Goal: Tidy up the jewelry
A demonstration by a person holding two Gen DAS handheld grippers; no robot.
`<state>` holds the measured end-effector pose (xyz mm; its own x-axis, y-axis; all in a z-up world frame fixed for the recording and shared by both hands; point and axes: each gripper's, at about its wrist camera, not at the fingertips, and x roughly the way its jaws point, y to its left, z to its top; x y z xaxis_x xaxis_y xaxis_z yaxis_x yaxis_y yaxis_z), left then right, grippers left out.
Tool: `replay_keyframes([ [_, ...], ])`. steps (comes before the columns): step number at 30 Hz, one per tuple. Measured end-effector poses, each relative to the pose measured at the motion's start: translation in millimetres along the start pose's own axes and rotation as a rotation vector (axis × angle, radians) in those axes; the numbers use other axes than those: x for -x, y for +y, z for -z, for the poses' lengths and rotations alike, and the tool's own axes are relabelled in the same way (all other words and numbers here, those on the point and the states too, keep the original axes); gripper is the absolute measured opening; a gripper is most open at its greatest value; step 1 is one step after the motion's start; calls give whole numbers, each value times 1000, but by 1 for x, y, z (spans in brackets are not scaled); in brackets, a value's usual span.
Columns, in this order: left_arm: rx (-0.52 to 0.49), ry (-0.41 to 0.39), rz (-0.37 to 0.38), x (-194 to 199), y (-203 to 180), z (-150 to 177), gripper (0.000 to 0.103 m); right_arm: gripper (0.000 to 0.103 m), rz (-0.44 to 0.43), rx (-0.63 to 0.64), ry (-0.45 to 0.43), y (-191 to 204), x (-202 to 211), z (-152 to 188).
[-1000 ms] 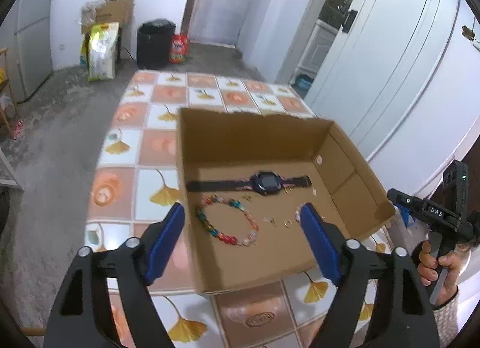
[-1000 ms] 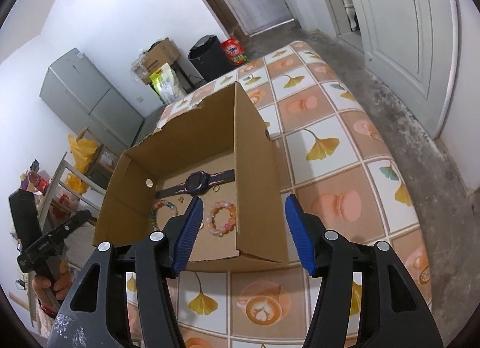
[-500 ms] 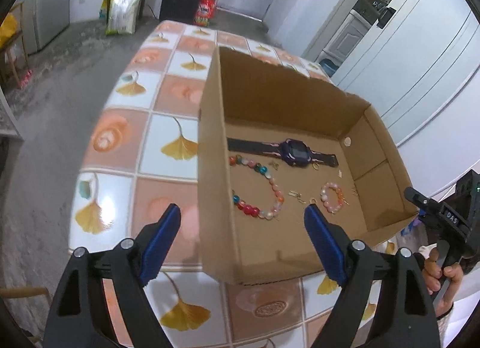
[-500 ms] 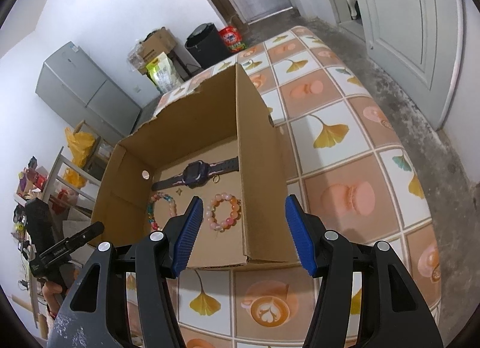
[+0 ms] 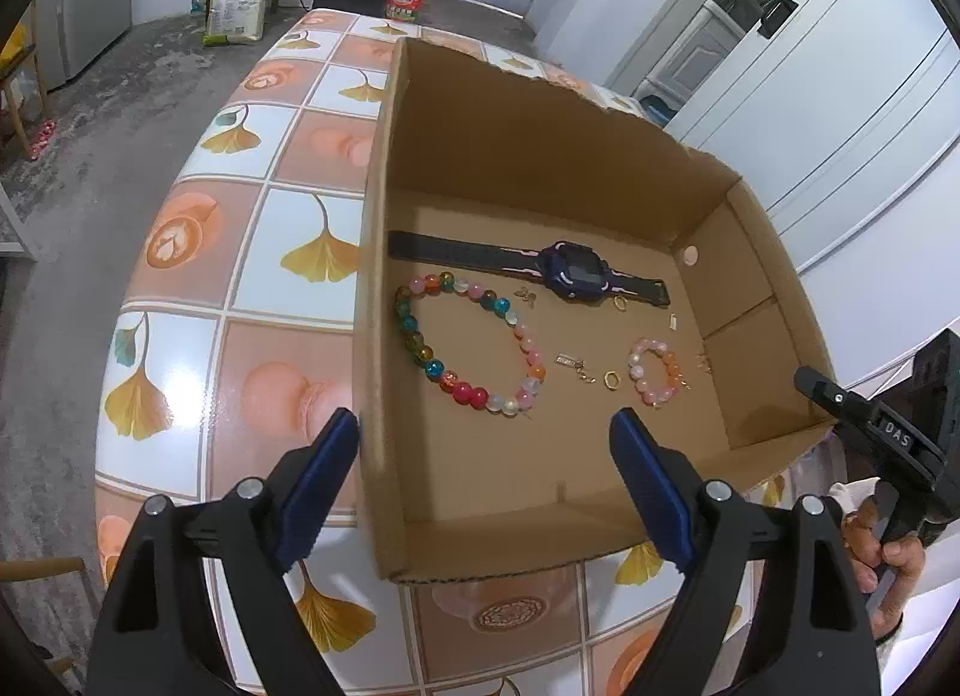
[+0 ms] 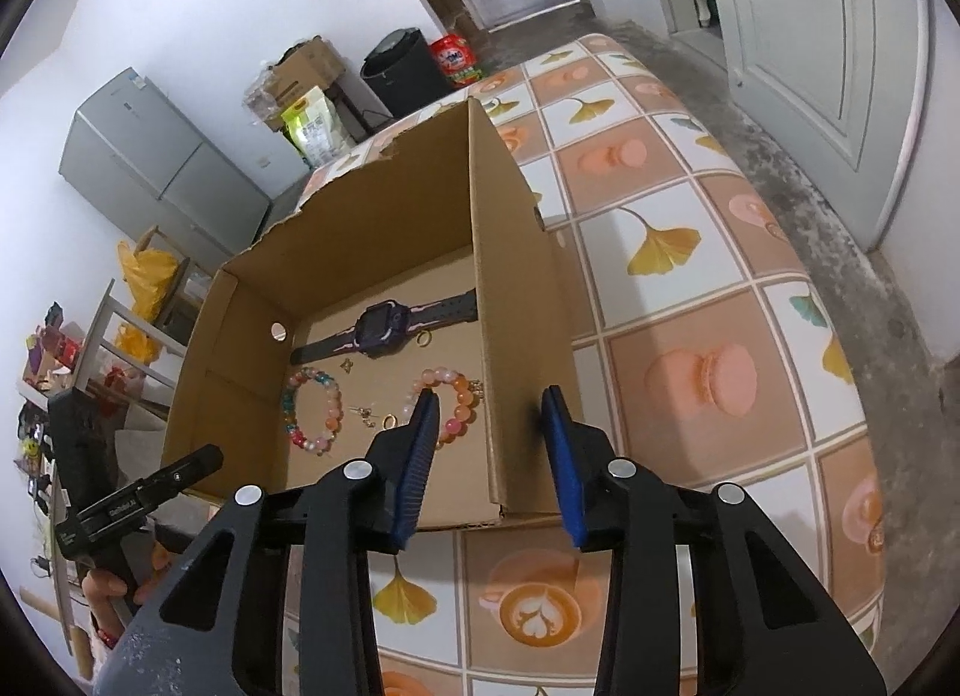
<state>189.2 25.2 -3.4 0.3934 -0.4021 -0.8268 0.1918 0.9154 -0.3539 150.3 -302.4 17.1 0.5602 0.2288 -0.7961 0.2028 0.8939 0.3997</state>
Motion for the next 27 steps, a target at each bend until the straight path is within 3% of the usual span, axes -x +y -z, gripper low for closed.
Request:
replay_keyframes([
  [3,0,-1,-31,-1,-2,-2,83,35,-8,-1,0,1,0,0],
  [13,5,11,-36,5,2,3,83,35,-15,-12,14,3,8,11],
  [27,19,11,-42,27,8,42,83,36,-17,-30,21,6,27,52],
])
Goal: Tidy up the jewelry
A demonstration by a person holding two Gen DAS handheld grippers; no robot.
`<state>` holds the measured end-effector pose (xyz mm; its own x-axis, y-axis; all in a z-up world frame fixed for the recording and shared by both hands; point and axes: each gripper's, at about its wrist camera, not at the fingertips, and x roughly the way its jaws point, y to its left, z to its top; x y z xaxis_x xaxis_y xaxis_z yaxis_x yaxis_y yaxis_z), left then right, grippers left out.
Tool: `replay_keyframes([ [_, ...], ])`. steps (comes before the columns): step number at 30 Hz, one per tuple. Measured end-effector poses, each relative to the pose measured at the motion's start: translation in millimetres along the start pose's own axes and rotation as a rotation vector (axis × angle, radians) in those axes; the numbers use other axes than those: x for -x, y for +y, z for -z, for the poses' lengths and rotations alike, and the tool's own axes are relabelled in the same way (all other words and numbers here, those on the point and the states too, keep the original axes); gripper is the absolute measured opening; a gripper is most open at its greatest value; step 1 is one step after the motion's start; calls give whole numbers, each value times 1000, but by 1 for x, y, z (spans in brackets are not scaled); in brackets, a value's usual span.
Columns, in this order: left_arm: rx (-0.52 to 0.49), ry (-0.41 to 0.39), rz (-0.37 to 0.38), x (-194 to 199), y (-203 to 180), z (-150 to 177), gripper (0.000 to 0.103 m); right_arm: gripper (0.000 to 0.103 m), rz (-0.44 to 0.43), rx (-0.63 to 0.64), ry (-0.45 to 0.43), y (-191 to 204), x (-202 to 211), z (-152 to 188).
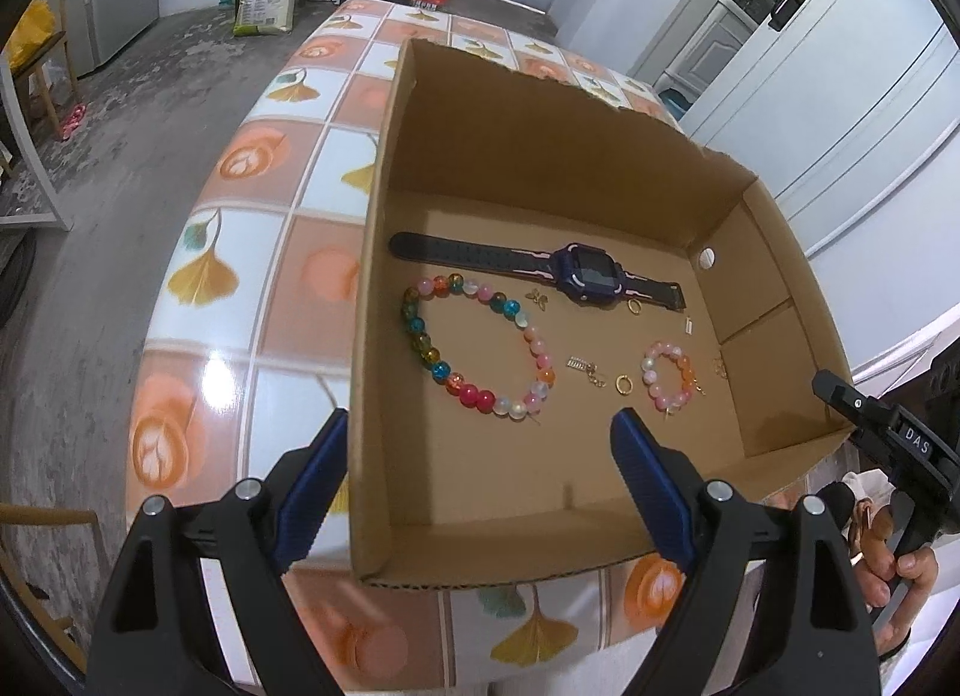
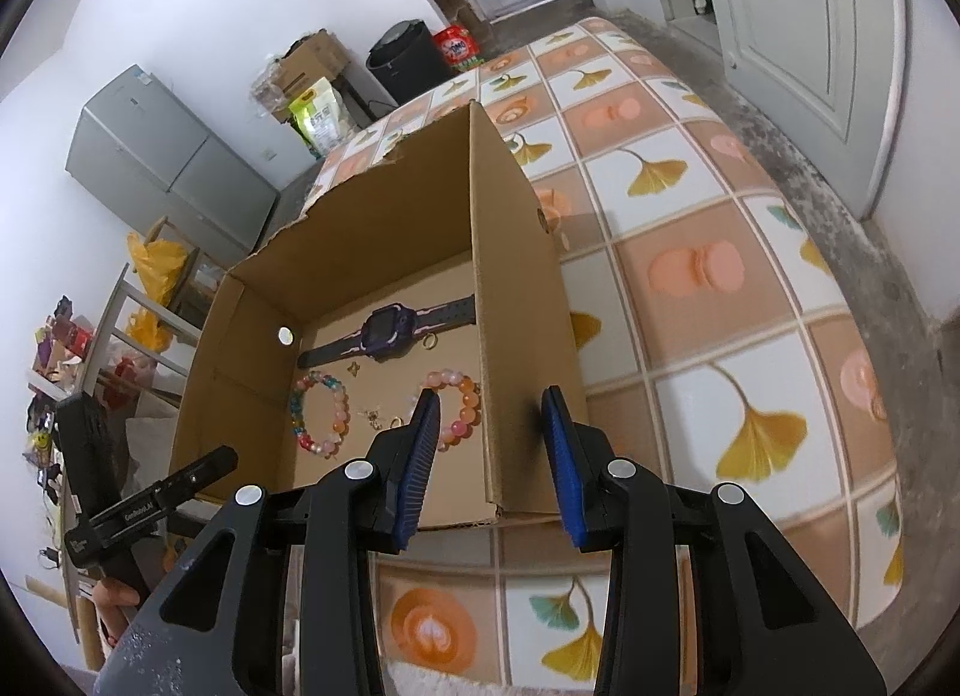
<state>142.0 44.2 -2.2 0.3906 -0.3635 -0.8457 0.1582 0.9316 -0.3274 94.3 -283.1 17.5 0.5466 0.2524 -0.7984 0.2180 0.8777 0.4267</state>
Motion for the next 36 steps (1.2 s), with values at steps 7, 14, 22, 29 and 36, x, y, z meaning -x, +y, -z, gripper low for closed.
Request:
replay_keyframes([
  [7,-4,-1,3,3,1,10,84,36,4,-16,-3,-2,4,12],
  [14,3,-3,13,2,2,14,86,38,0,-27,-10,-4,6,20],
  [22,-3,-38,54,5,3,18,88,46,-11,-34,-39,-5,14,23],
  [29,-45,-279,-60,61,15,36,89,65,88,31,-234,1,76,36],
  [36,-142,-414,-80,117,0,67,98,90,167,205,-319,41,113,73],
])
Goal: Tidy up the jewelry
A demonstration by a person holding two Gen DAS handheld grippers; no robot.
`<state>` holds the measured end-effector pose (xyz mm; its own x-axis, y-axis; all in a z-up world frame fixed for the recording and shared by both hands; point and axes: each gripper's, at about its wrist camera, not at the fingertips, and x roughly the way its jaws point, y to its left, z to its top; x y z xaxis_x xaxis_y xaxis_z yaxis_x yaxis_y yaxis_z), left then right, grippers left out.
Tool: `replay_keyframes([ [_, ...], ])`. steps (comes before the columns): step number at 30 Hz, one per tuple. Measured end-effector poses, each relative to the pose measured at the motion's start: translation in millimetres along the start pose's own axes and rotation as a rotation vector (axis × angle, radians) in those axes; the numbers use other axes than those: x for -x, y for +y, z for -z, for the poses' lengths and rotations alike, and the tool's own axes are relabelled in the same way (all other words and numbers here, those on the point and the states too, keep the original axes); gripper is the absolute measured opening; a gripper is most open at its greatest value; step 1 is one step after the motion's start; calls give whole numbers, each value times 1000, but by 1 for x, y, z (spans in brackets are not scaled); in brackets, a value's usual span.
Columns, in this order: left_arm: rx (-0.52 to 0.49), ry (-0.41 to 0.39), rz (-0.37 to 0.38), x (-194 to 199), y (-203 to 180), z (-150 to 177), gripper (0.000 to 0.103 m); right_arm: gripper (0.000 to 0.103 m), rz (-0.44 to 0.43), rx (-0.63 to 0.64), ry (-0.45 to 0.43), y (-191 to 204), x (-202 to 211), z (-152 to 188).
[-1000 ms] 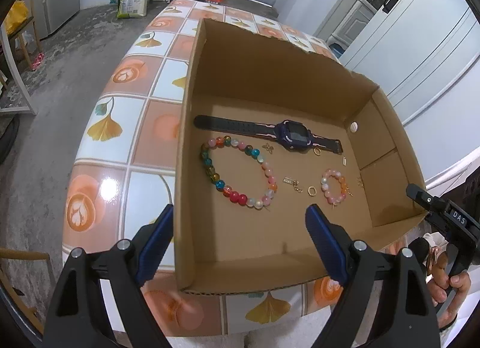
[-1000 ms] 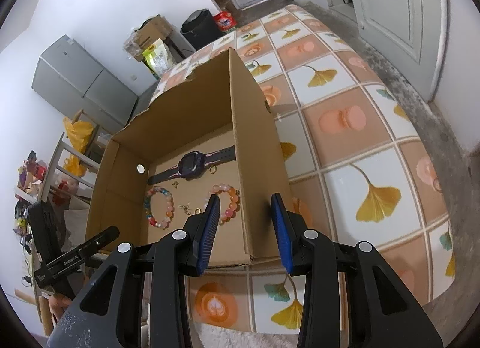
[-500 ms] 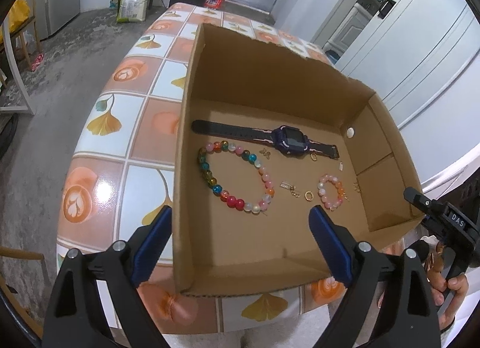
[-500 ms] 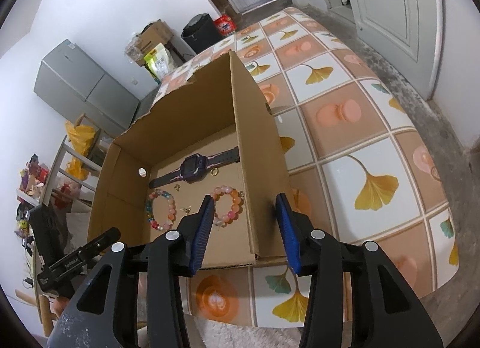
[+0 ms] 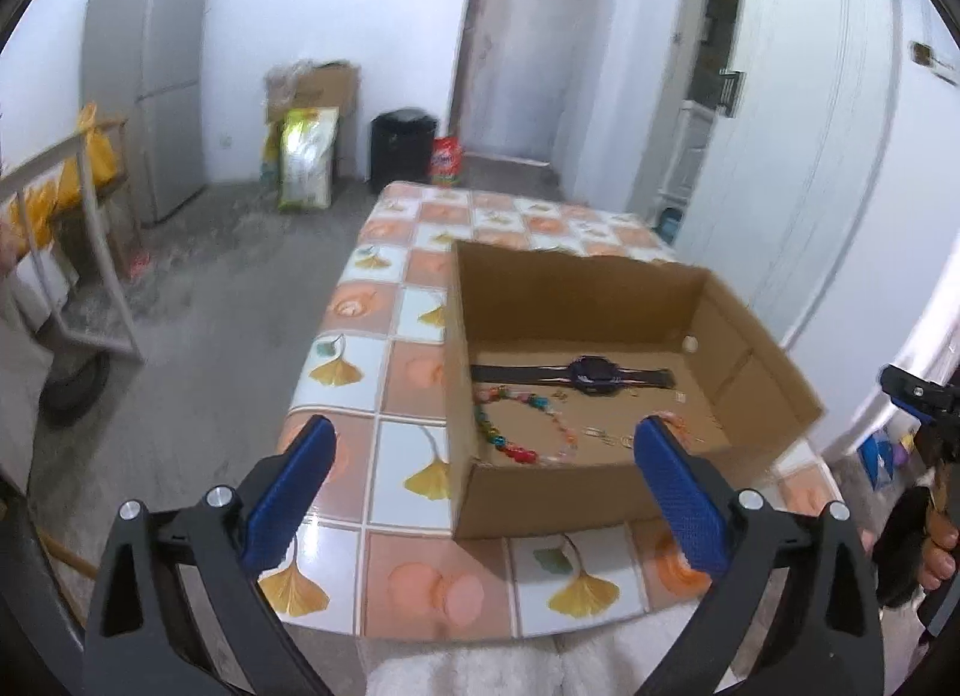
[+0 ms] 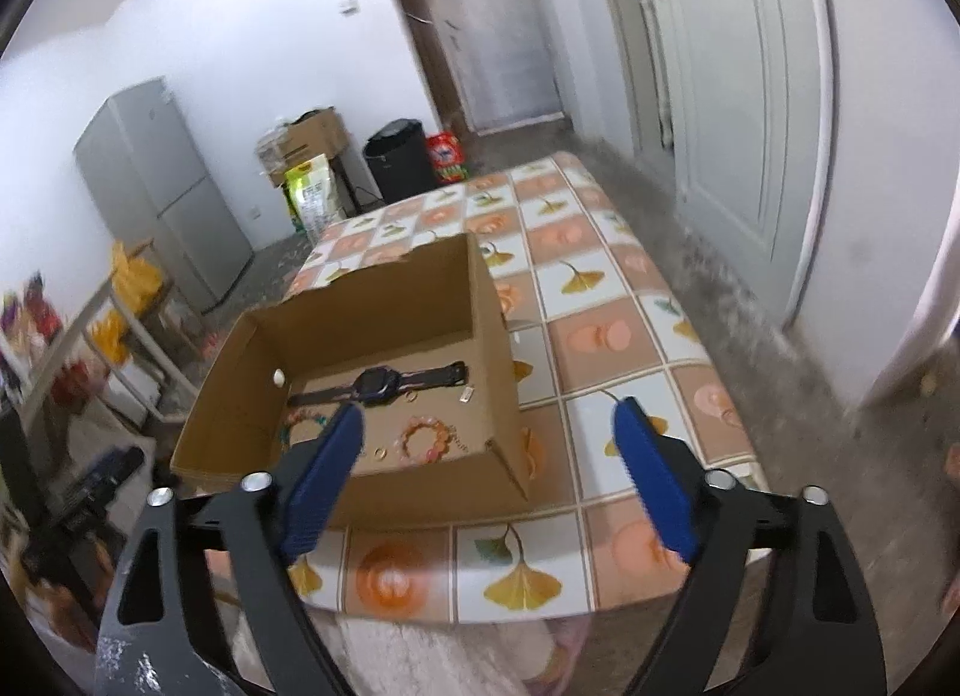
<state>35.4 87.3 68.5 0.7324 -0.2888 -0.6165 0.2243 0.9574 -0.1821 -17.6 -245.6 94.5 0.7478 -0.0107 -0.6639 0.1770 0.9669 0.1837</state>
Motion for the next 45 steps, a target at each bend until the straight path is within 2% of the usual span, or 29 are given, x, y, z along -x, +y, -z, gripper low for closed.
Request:
replay_keyframes([
  [1,-13,-4,22,7,-5,2,98,95,7,36,-6,9,5,5],
  [3,-28,-2,29,12,-14,5,98,95,15,72,1,21,7,13],
  [7,-46,26,-33,8,-31,9,98,95,37,106,62,39,-4,27],
  [14,-33,50,-106,-4,-47,11,98,95,97,118,88,54,-15,37],
  [18,-36,122,-140,-17,-51,10,98,95,109,106,112,56,-23,39],
  [28,-39,213,-131,-36,-65,20,98,95,98,121,162,68,-36,43],
  [45,-46,220,-149,-35,-69,22,98,95,90,102,178,67,-40,42],
])
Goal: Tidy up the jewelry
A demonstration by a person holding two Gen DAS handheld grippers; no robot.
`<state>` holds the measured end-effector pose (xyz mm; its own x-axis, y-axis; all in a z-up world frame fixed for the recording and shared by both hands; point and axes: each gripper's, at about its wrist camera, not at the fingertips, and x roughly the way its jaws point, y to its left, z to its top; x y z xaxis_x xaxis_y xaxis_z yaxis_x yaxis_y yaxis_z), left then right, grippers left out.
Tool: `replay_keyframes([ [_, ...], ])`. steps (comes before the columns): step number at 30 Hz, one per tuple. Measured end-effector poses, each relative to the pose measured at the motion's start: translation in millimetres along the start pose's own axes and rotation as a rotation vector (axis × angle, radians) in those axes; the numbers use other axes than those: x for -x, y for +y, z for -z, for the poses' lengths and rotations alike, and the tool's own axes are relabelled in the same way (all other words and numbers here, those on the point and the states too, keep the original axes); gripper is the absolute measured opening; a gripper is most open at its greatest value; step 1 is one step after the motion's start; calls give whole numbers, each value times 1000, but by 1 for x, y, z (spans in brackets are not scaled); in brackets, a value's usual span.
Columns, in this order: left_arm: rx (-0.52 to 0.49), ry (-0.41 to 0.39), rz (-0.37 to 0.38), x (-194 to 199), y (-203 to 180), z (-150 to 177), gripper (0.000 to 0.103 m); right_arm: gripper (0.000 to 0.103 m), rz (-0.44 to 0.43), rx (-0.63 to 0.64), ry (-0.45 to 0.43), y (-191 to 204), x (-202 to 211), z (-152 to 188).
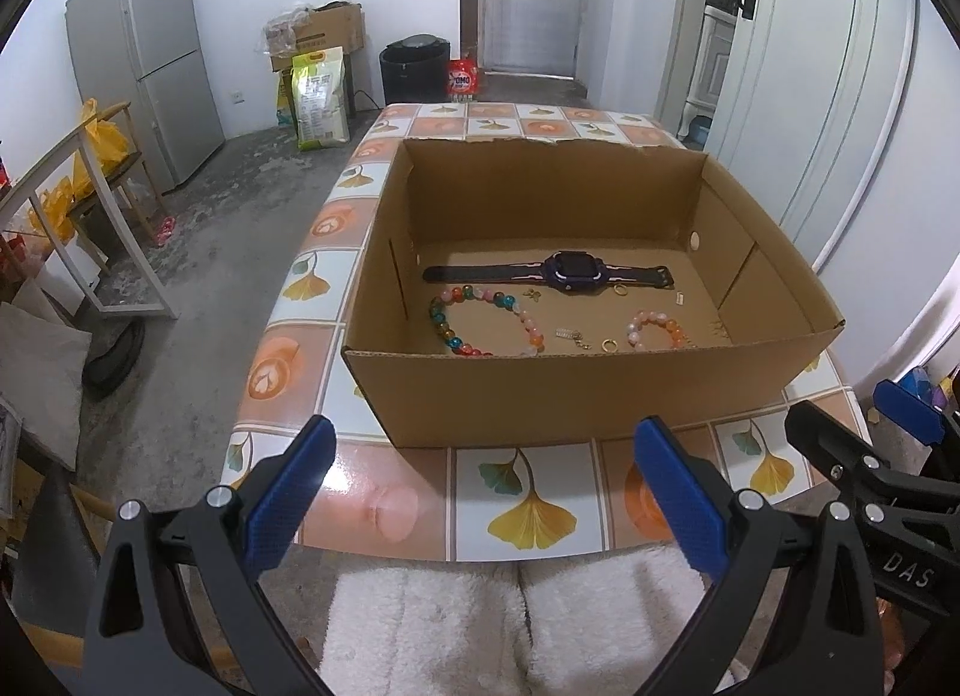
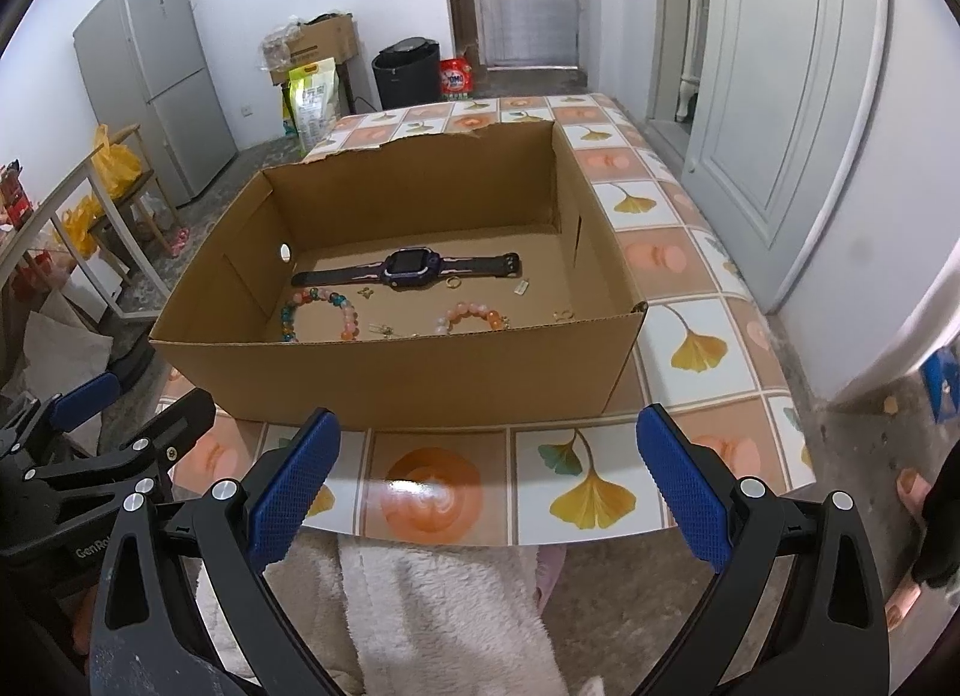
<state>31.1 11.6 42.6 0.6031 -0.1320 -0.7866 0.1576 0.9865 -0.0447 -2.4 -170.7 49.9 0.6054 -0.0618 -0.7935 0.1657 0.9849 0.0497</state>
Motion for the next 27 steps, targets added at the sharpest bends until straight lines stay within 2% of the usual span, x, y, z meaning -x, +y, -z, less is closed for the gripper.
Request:
replay_keyframes([
  [27,3,12,-12,1,2,1,97,95,22,24,-5,0,2,-1],
])
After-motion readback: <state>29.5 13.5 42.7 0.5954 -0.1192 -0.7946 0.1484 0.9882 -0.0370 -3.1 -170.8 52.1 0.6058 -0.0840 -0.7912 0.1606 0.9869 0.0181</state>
